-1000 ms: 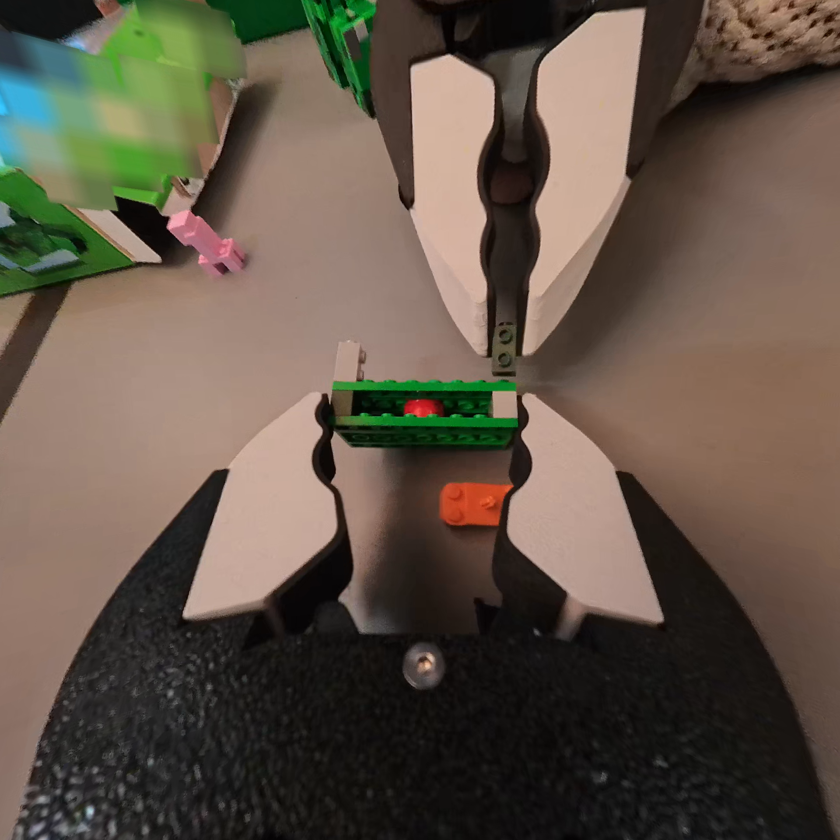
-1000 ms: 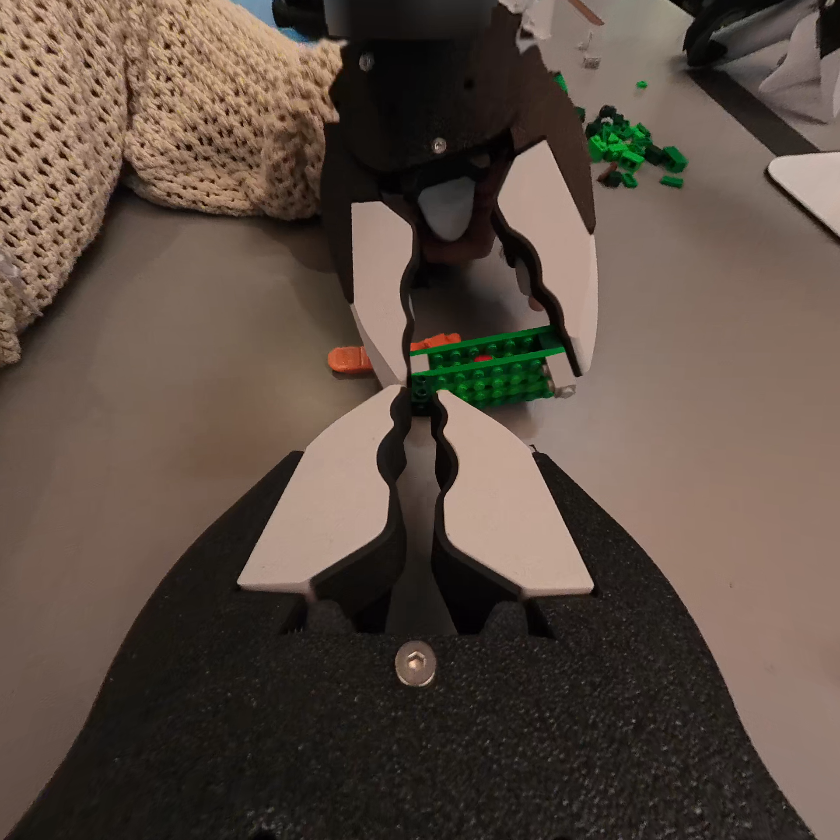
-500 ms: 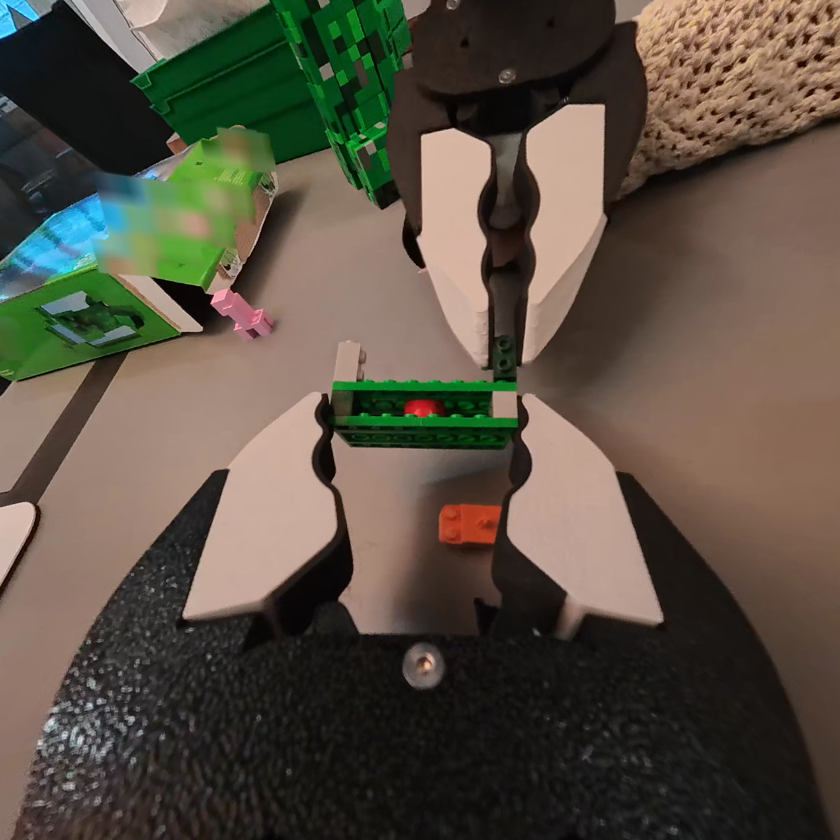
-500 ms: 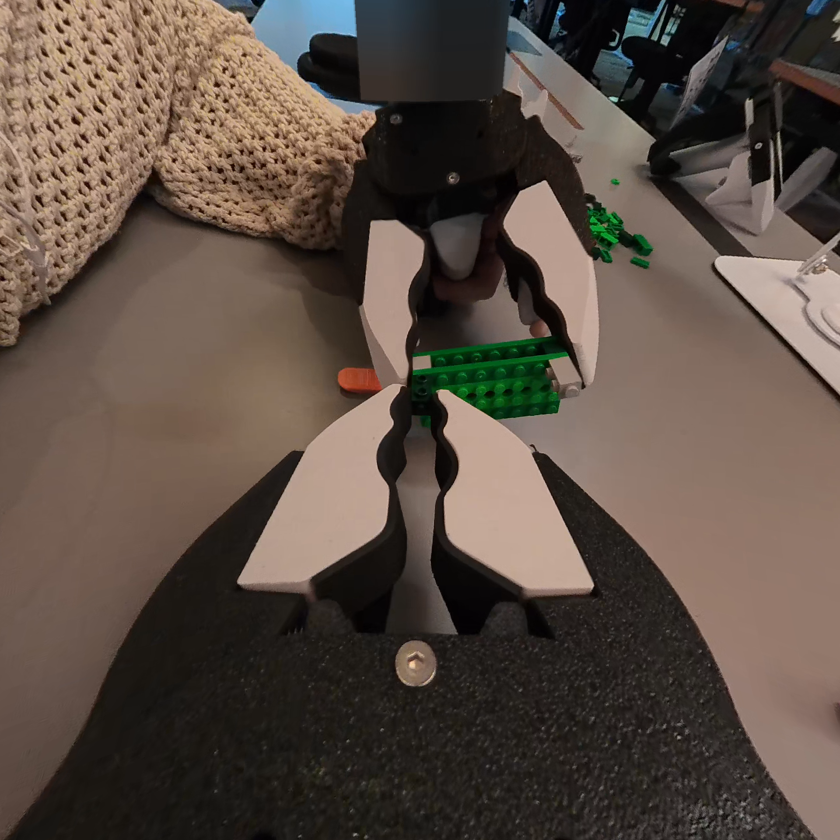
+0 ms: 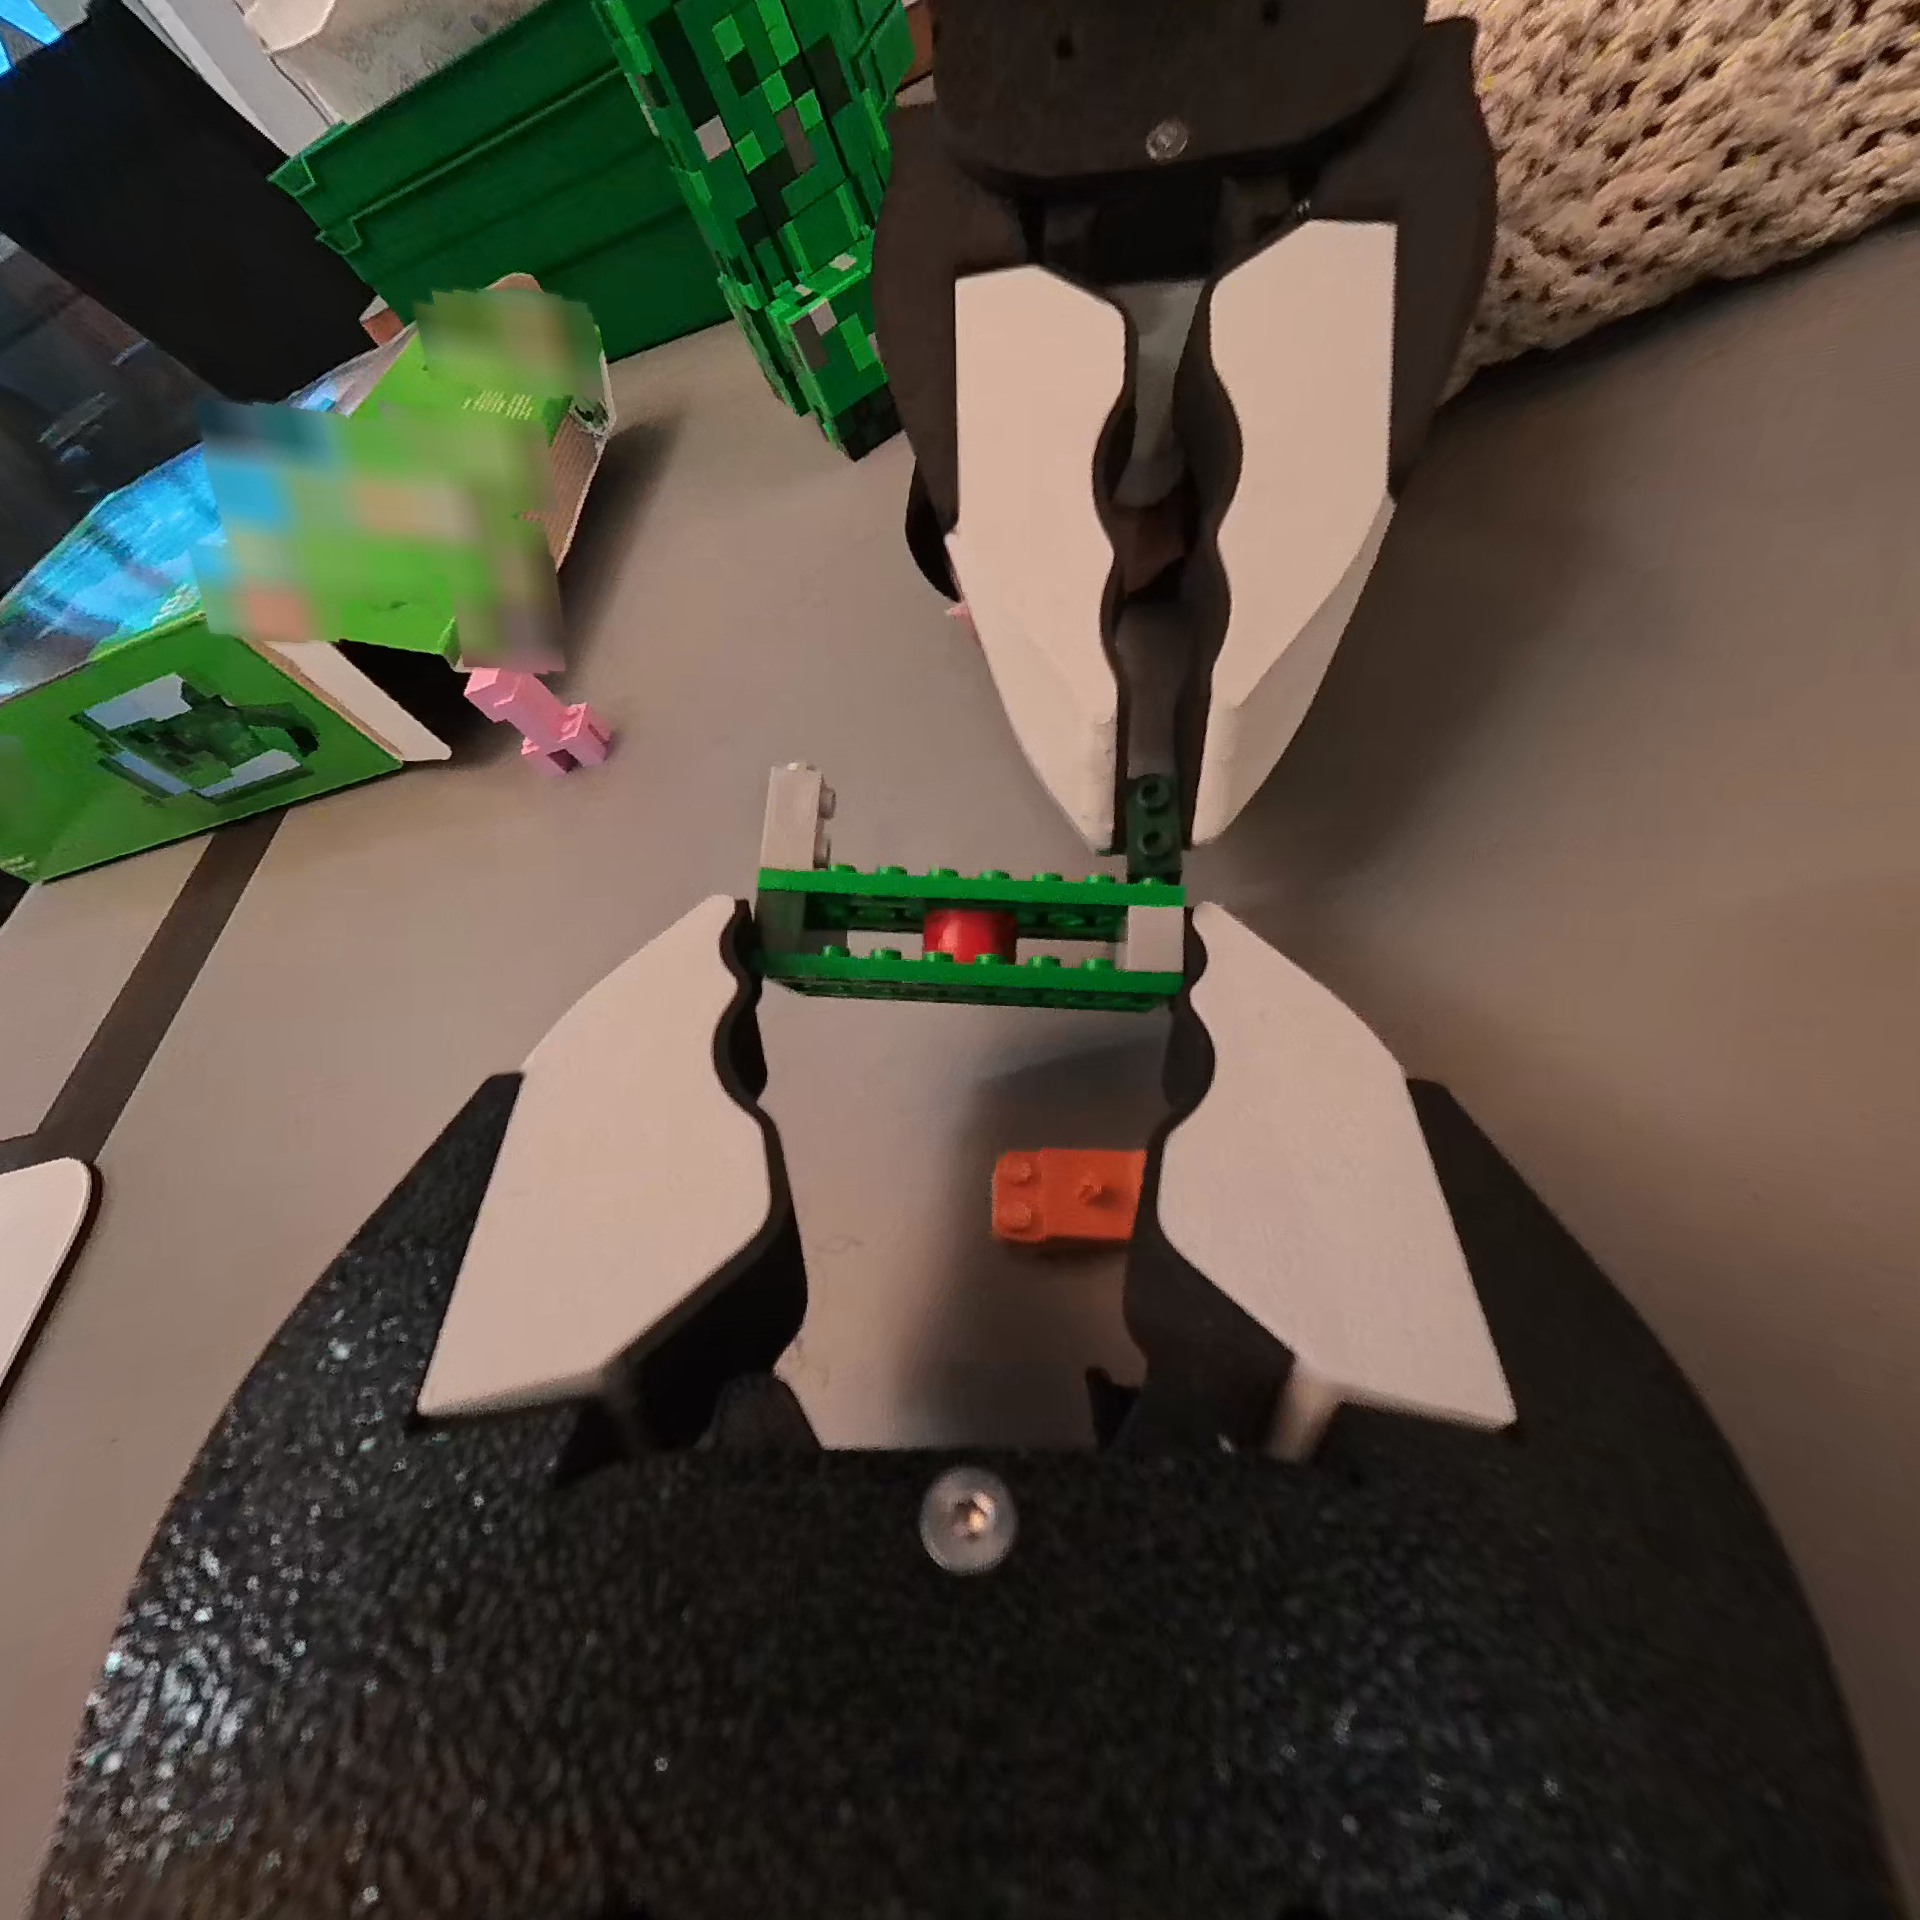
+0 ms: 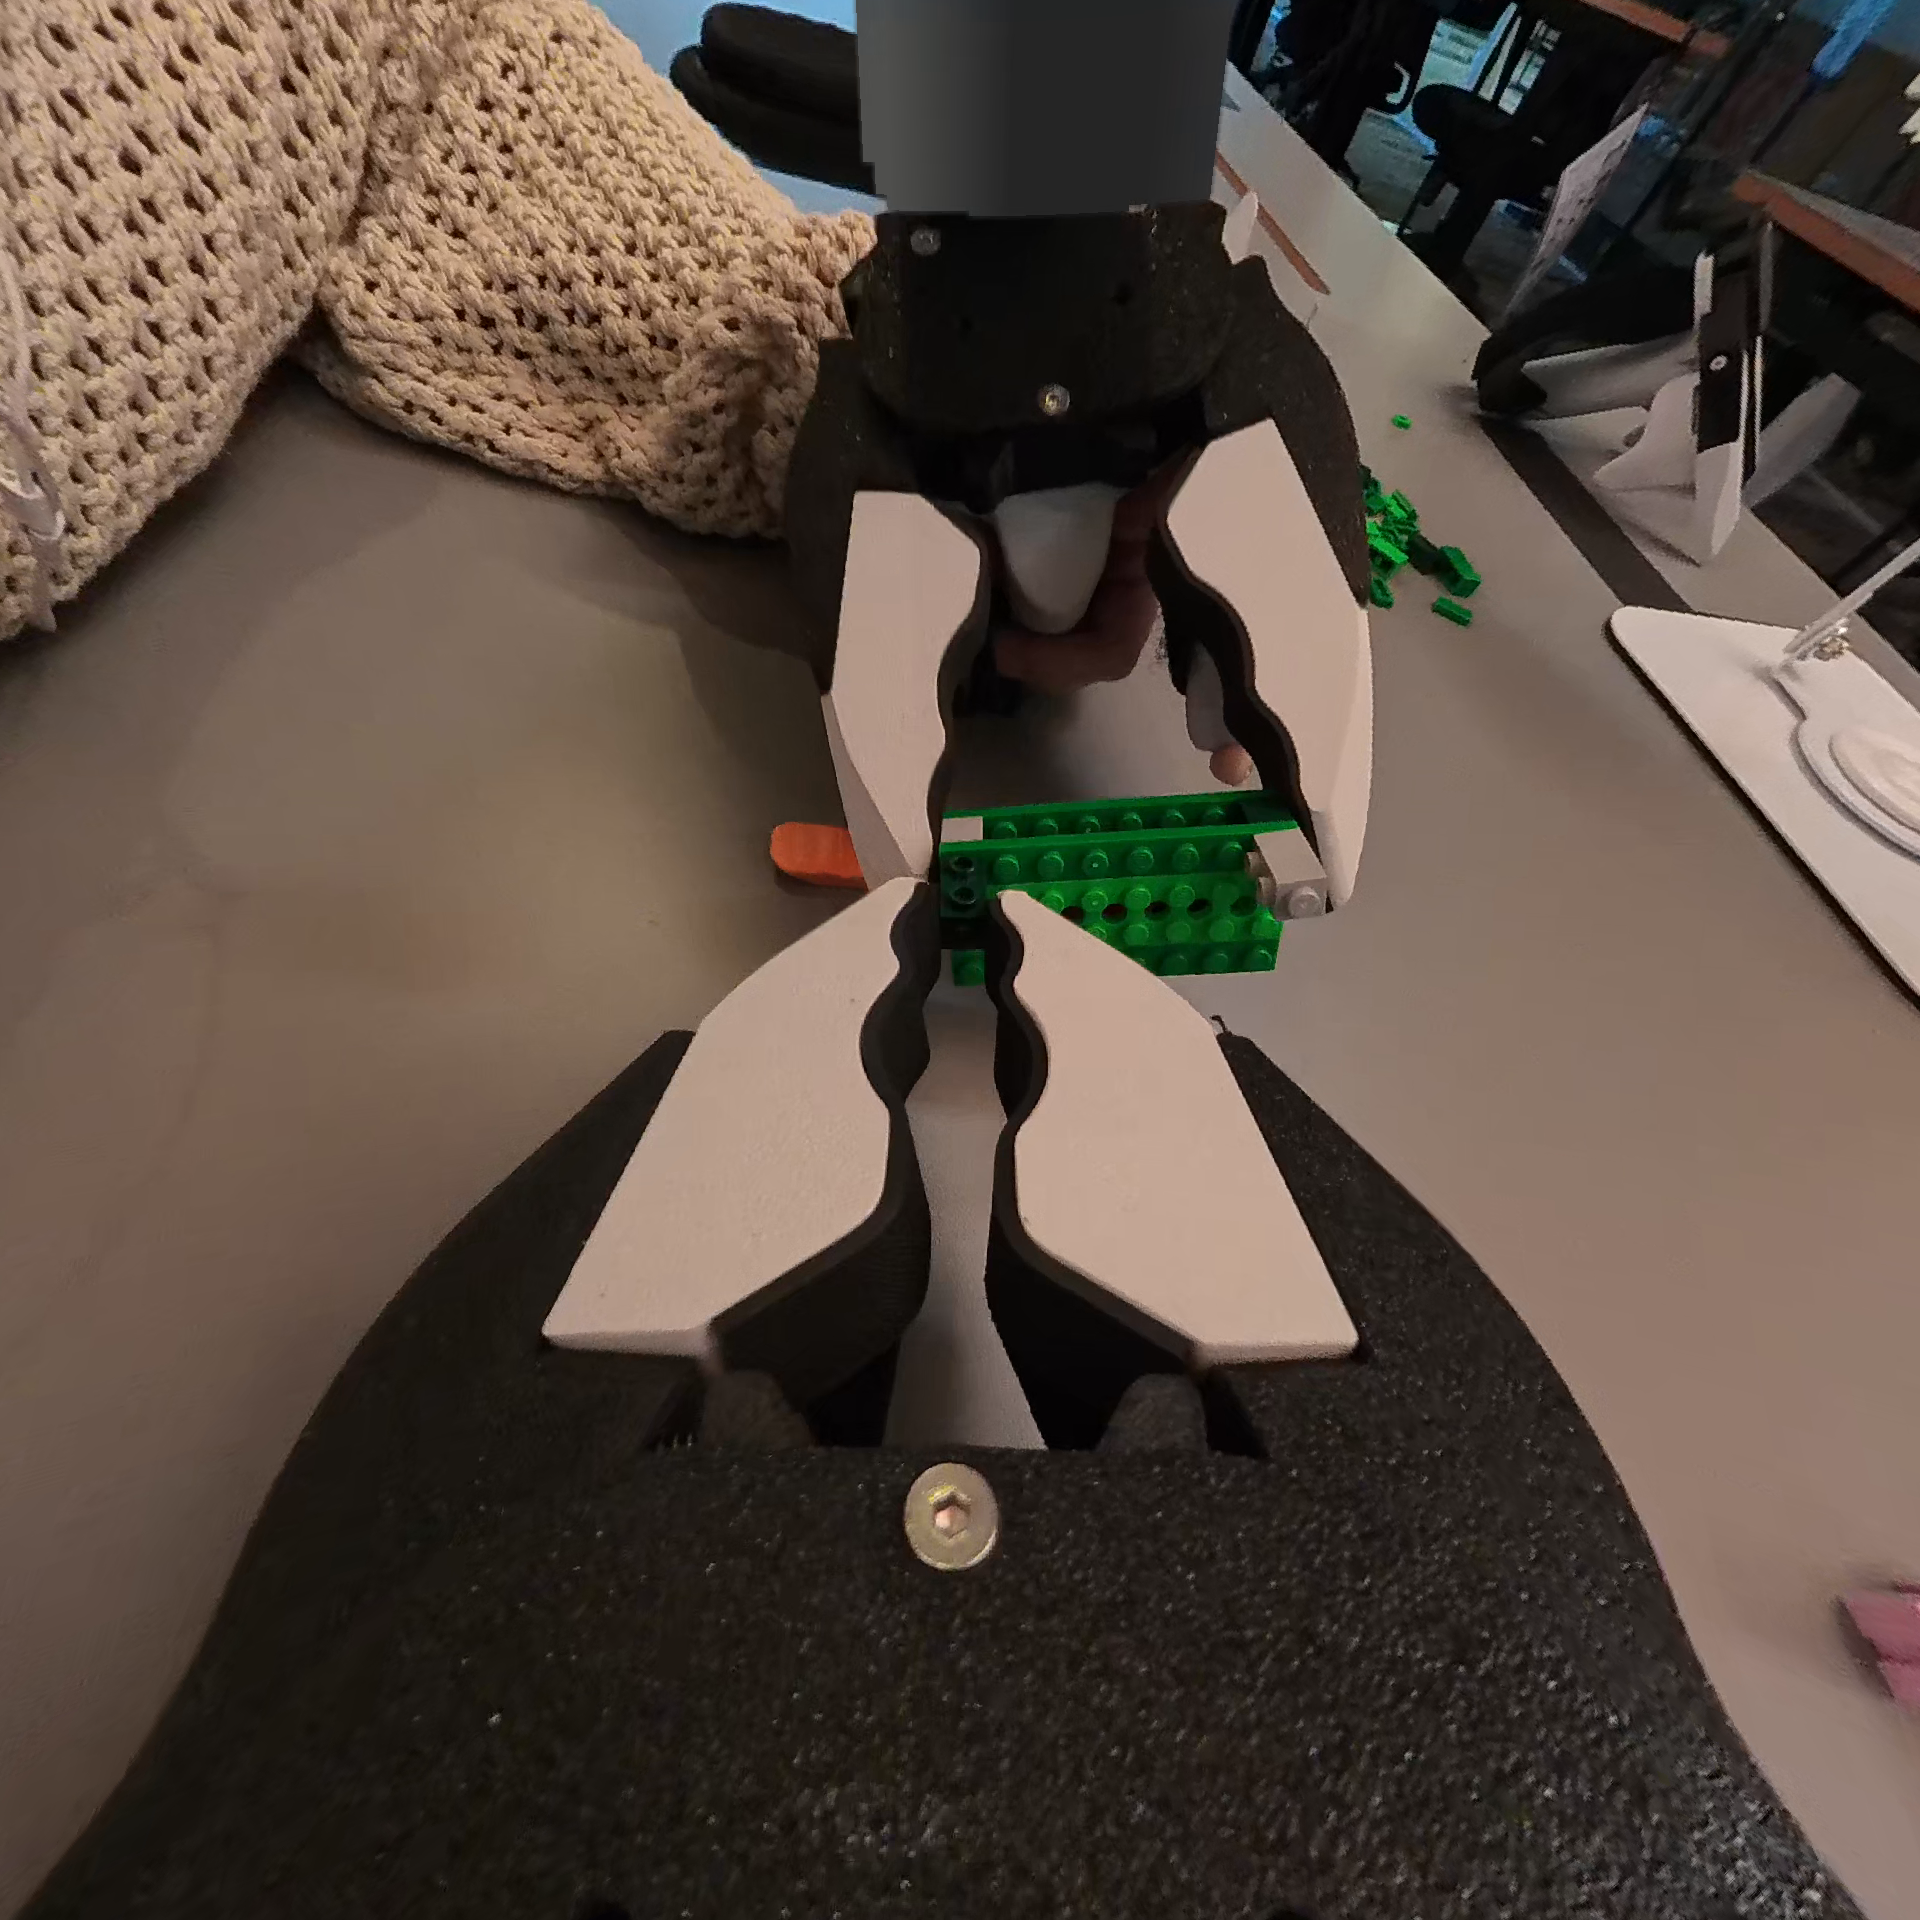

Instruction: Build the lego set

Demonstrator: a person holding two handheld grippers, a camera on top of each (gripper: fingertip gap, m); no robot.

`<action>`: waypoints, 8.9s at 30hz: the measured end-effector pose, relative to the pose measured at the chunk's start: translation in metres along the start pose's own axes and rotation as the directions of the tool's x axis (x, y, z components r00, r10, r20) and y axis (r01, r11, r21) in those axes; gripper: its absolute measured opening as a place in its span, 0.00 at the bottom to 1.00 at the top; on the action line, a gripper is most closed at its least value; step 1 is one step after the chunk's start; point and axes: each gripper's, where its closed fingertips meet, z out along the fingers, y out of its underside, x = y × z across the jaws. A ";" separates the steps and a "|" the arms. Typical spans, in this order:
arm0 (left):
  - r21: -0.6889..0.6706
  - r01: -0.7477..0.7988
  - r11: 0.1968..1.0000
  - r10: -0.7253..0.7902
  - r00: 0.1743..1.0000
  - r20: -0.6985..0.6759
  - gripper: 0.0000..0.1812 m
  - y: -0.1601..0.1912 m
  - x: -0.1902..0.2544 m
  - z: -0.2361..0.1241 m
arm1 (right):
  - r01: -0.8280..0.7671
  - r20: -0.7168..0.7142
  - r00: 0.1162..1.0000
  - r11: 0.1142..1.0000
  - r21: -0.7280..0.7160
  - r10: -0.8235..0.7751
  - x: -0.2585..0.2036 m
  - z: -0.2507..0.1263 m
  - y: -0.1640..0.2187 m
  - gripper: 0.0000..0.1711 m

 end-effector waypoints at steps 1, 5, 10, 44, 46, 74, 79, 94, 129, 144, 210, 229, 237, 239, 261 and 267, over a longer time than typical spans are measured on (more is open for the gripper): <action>-0.010 -0.002 1.000 0.002 1.000 0.004 0.42 0.001 0.000 0.001 | -0.004 -0.003 1.000 1.000 -0.012 0.004 0.000 0.000 0.001 0.05; -0.061 -0.019 0.998 0.020 1.000 0.023 0.42 0.008 -0.001 0.004 | 0.000 -0.026 1.000 0.998 -0.067 -0.002 0.001 0.002 0.009 0.05; -0.071 -0.012 0.997 0.014 1.000 0.023 0.42 0.009 -0.001 0.004 | 0.005 -0.040 0.999 0.997 -0.083 -0.009 0.002 0.004 0.010 0.05; -0.120 0.358 0.926 -0.301 0.891 0.340 0.42 0.034 -0.063 -0.002 | -0.176 -0.532 0.817 0.975 0.139 0.223 0.099 -0.049 0.003 0.27; -0.116 0.365 0.924 -0.302 0.880 0.366 0.42 0.033 -0.068 -0.004 | -0.193 -0.548 0.787 0.957 0.215 0.282 0.106 -0.053 0.001 0.27; 0.127 -0.311 0.942 0.214 0.847 0.486 0.42 -0.046 -0.028 -0.018 | -0.706 0.216 0.701 0.705 0.075 0.679 0.040 0.005 -0.038 0.24; -0.033 -0.275 0.961 0.251 0.816 0.520 0.69 -0.025 -0.039 -0.015 | -0.588 0.021 0.801 0.793 -0.157 0.598 0.054 -0.006 -0.007 0.21; 0.118 0.045 0.992 -0.110 0.764 0.636 0.63 -0.004 -0.084 -0.052 | -0.244 -0.194 0.965 0.884 -0.398 0.178 0.103 -0.017 0.010 0.33; -0.168 -0.050 0.985 0.002 0.960 -0.279 0.42 0.022 -0.025 0.045 | -0.196 -0.360 0.923 0.971 -0.134 0.137 0.045 -0.034 0.038 0.10; -0.144 -0.066 0.987 0.021 0.954 -0.299 0.19 0.021 -0.019 0.049 | -0.211 -0.246 0.955 0.963 -0.168 0.166 0.044 -0.030 0.046 0.06; 0.311 -0.040 0.950 -0.139 0.835 0.533 0.34 -0.031 -0.053 -0.072 | -0.266 -0.037 0.964 0.961 -0.078 0.264 0.063 -0.030 0.038 0.22; 0.344 0.018 0.939 -0.226 0.785 0.577 0.33 -0.026 -0.040 -0.099 | -0.028 -0.441 0.878 0.941 0.338 0.184 0.098 -0.092 0.002 0.22; 0.184 -0.085 0.979 -0.113 0.525 0.844 0.30 -0.018 -0.081 -0.176 | -0.004 -0.462 0.873 0.952 0.306 0.153 0.098 -0.091 0.005 0.18; 0.172 -0.064 0.983 -0.137 0.372 0.918 0.28 -0.006 -0.098 -0.230 | 0.006 -0.473 0.870 0.955 0.296 0.141 0.098 -0.091 0.006 0.17; -0.203 0.103 0.974 0.169 0.270 0.948 0.14 0.128 -0.114 -0.350 | -0.022 -0.411 0.899 0.956 0.294 0.147 0.062 -0.056 -0.031 0.10; -0.189 0.245 0.951 0.080 0.395 0.915 0.13 0.154 -0.108 -0.348 | 0.073 -0.311 0.950 0.947 0.312 0.029 0.008 0.003 -0.073 0.09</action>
